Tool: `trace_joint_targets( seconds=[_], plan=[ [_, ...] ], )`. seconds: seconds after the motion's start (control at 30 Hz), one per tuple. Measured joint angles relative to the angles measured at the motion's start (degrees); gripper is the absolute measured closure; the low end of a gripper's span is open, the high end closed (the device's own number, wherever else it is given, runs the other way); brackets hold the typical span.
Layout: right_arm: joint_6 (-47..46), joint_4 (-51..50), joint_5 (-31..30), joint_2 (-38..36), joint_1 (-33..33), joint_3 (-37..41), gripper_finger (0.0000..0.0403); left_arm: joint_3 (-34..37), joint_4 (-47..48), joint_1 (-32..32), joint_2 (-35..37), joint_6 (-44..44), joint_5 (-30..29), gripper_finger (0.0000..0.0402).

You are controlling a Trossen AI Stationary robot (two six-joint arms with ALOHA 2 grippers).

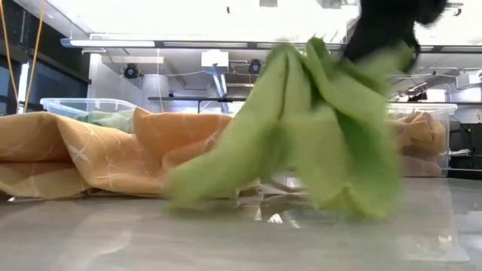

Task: Sort towels by color in basket
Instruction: Put the light green microfiber towel into the left transparent bin

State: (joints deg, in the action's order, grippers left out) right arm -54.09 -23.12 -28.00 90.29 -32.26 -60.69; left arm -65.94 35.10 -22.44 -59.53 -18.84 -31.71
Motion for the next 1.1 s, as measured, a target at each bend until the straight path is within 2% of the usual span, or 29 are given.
trace_joint_targets(
  seconds=[0.17,0.27,0.37,0.5,0.6,0.77,0.93,1.1],
  plan=[
    [2.83,3.91,-13.56,-6.44,0.30,-0.24,0.0392,0.05,-7.95,-0.07,-2.47,4.26,-0.97,0.0401],
    [5.76,7.07,-17.50,-8.33,1.23,-0.22,0.0393,0.03,-13.41,-0.07,-4.29,12.85,-0.36,0.0399],
    [8.85,12.27,-19.24,-9.30,2.92,-0.24,0.0393,0.05,-20.95,-0.13,-5.64,23.04,3.33,0.0384],
    [17.13,20.95,-17.76,-9.30,5.59,-0.24,0.0392,0.01,-30.81,-0.07,-7.56,32.33,8.36,0.0338],
    [19.86,26.48,-14.76,-9.22,7.61,-0.28,0.0392,-0.01,-37.40,-0.07,-9.51,39.18,11.12,0.0291],
    [23.70,32.52,-10.76,-9.12,10.34,-0.28,0.0392,-0.02,-42.46,0.28,-13.51,44.60,11.59,0.0214],
    [27.23,37.17,-2.34,-9.12,12.48,-0.31,0.0391,-0.02,-42.69,1.07,-16.80,43.97,9.24,0.0167],
    [27.61,39.22,3.45,-9.12,13.17,-0.31,0.0391,-0.02,-41.25,1.05,-18.84,43.28,2.99,0.0159]
  ],
)
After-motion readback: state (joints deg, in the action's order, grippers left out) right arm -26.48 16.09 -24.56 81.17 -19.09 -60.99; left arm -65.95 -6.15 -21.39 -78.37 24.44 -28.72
